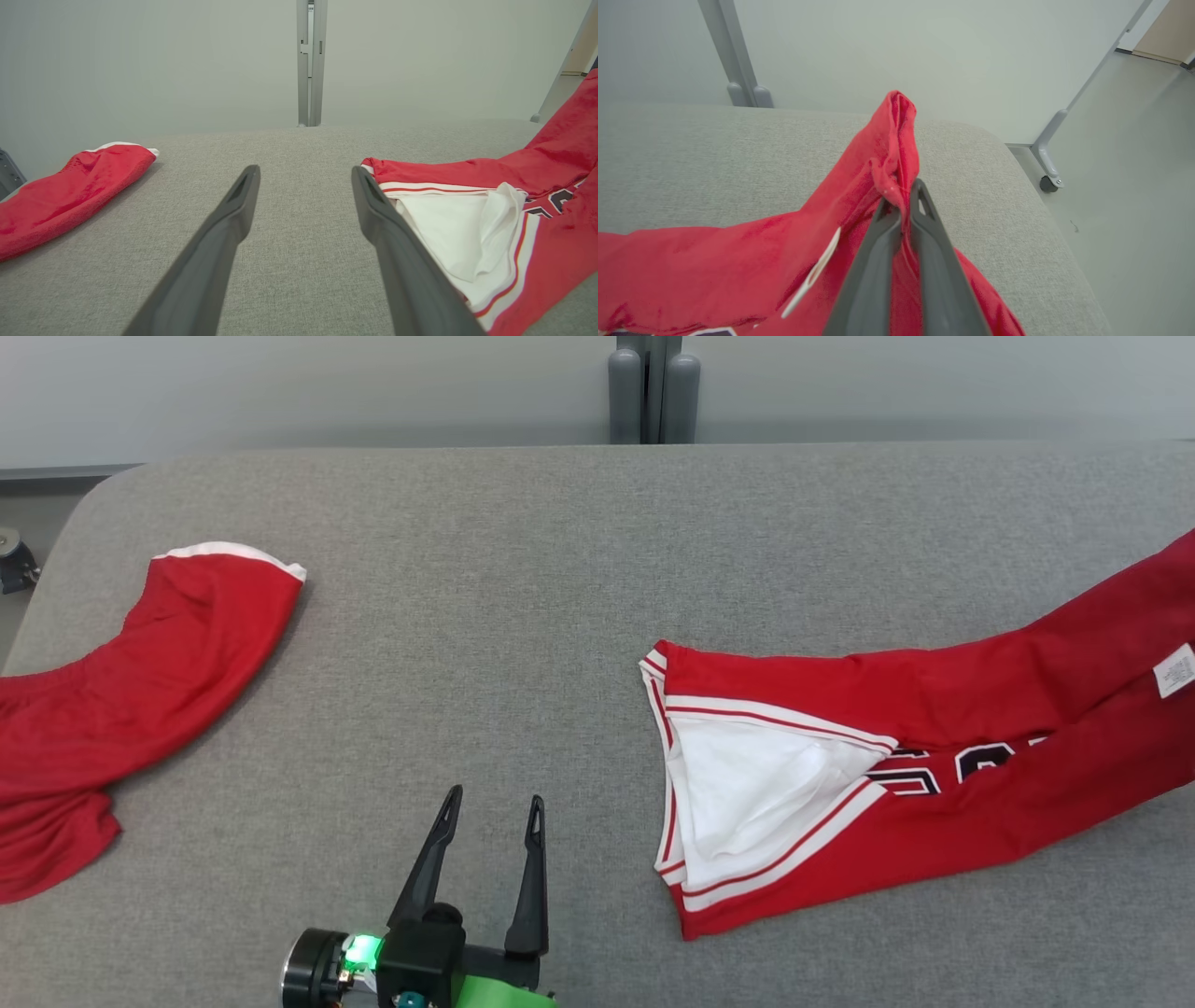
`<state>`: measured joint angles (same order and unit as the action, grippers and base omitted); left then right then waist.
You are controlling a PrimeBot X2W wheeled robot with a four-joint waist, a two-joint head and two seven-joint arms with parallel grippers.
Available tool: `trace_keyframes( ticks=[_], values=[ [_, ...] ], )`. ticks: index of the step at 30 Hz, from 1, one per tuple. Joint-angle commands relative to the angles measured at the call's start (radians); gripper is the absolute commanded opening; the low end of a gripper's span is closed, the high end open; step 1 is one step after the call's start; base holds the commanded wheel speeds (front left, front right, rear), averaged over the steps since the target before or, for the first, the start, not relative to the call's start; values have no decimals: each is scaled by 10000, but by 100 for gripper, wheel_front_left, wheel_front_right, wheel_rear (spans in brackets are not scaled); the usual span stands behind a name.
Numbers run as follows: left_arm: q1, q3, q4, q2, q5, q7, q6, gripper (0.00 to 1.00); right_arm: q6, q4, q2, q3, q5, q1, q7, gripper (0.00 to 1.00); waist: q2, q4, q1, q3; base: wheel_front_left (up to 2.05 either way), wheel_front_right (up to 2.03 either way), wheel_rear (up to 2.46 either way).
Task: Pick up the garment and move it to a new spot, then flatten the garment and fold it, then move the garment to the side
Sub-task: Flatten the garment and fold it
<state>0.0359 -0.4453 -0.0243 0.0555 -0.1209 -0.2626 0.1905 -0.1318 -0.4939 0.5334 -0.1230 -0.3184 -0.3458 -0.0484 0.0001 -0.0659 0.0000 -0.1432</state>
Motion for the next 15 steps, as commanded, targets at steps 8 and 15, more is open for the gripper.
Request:
trace_keyframes(
  ticks=[8,15],
  values=[
    [161,41,-88,-15,-120,-29,-133,100,21,4286,-1944,-300,1127,1681,-1893,0,-1,-916,0,398,0,0,0],
    [284,-90,-154,-38,-234,-29,-162,100,19,5681,-4028,381,1304,2684,-2502,0,-1,-1750,0,608,0,0,0]
  ],
)
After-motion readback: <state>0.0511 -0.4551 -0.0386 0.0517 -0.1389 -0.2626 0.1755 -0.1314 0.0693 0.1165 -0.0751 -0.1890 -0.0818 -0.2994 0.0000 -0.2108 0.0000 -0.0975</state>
